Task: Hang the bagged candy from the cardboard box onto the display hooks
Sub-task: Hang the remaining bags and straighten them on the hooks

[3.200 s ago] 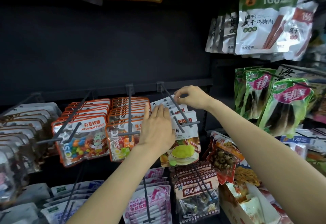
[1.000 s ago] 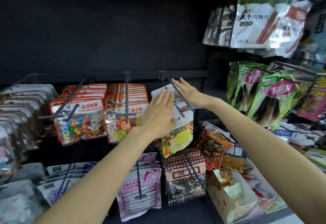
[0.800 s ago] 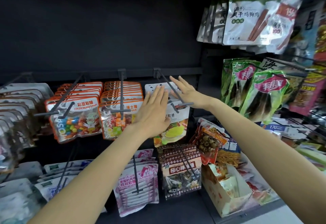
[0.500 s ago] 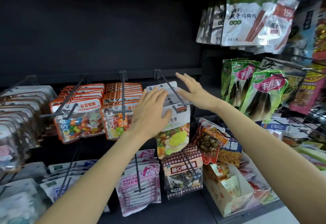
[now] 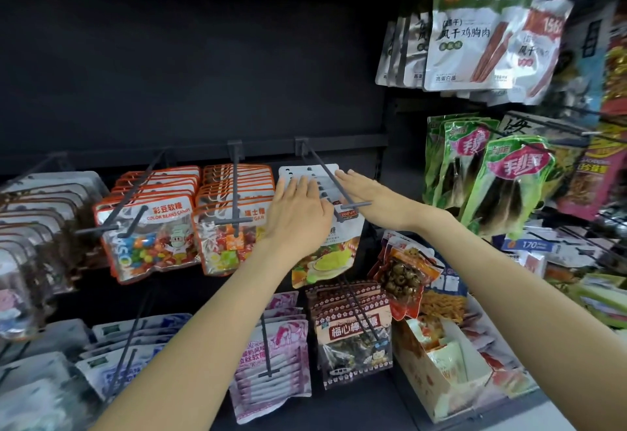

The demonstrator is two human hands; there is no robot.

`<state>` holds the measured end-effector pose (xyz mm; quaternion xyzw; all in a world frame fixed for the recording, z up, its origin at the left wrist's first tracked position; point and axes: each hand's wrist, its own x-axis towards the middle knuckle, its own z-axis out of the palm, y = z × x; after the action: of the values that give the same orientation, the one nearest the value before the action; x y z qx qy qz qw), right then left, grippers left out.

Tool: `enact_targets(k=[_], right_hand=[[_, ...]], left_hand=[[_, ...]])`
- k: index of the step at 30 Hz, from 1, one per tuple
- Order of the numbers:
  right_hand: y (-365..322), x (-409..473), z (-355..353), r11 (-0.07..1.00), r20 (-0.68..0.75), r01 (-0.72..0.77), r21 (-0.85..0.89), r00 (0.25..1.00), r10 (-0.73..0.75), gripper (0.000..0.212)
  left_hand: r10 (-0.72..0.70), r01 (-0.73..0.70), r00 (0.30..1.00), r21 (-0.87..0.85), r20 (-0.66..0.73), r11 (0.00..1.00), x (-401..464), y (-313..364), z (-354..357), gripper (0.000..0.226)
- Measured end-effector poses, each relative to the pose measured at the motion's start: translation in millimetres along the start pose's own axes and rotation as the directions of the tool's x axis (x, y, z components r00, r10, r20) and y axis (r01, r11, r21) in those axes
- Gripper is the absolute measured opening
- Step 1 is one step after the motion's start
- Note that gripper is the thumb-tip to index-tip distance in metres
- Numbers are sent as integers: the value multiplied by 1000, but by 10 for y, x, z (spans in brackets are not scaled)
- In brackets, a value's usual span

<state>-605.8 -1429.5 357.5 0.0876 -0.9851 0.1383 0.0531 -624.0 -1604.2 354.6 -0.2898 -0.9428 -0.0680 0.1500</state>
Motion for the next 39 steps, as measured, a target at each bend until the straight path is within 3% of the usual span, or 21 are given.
enact_targets(k=[3, 6, 9, 12, 17, 22, 28, 31, 34, 39], right_hand=[[-33, 24, -20, 1000, -18, -14, 23, 1000, 14, 50], [-138, 140, -128, 976, -75, -82, 200, 992, 99, 49], [-207, 361, -177, 983, -47, -169, 68, 984, 173, 49], [-201, 489, -113, 983, 44, -166, -73, 985, 169, 49], [-143, 557, -72, 975, 42, -197, -98, 979, 202, 34], [-103, 562, -72, 981, 40, -116, -154, 992, 124, 45], [-132, 547, -103, 981, 19, -128, -148, 991, 132, 38], [-122, 579, -98, 979, 2, -117, -168, 993, 119, 44], [-94, 684, -118, 981, -22, -134, -143, 991, 132, 48], [-96, 766, -108, 963, -31, -250, 100, 967, 254, 44]], left_hand=[[5, -4, 1000, -25, 26, 1000, 136, -48, -17, 53], [-62, 65, 997, -95, 42, 993, 318, -72, -93, 52], [-111, 121, 990, -106, 92, 987, 430, -23, -117, 54], [-111, 124, 979, -65, 170, 990, 465, -3, -79, 55], [-79, 90, 970, -38, 230, 995, 452, -39, -73, 56], [-80, 99, 961, -58, 265, 993, 468, -53, -54, 57], [-69, 93, 967, -89, 244, 992, 445, -47, -52, 57], [-70, 95, 973, -104, 220, 990, 441, -43, -53, 57], [-45, 65, 983, -105, 177, 992, 372, -45, -48, 56], [18, 1, 987, -119, 158, 993, 177, -28, -10, 55]])
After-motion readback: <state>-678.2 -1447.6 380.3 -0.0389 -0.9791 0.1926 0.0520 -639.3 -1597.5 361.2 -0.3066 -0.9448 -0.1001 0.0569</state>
